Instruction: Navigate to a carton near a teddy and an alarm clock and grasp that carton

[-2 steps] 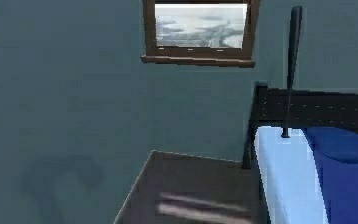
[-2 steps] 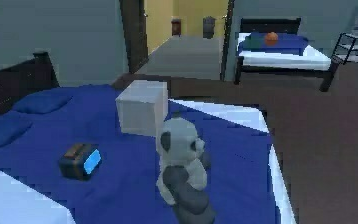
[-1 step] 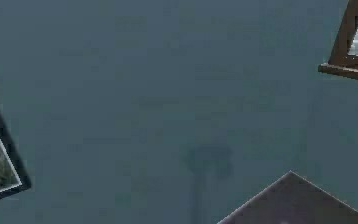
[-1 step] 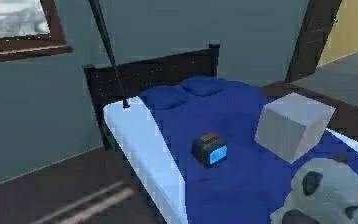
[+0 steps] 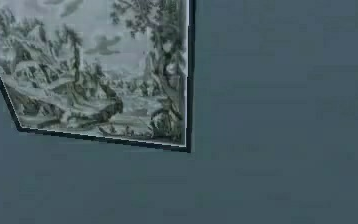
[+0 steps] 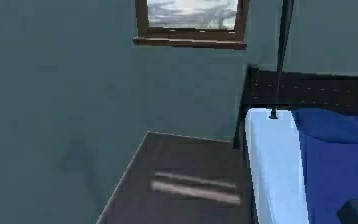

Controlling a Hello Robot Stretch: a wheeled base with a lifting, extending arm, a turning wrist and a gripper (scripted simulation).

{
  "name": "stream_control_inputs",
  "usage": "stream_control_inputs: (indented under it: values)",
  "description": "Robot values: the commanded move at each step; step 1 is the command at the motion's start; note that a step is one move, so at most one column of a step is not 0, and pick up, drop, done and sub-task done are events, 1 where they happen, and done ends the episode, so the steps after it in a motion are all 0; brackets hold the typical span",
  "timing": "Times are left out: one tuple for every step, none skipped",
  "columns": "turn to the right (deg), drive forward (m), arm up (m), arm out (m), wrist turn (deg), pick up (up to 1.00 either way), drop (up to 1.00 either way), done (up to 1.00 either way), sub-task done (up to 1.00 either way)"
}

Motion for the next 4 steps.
stream_control_inputs:
  values:
    - [-45.0,0.00,0.00,0.00,0.0,0.00,0.00,0.00,0.00]
    - [-39.0,0.00,0.00,0.00,0.0,0.00,0.00,0.00,0.00]
    - [0.0,0.60,0.00,0.00,0.0,0.00,0.00,0.00,0.00]
    - [-42.0,0.00,0.00,0.00,0.0,0.00,0.00,0.00,0.00]
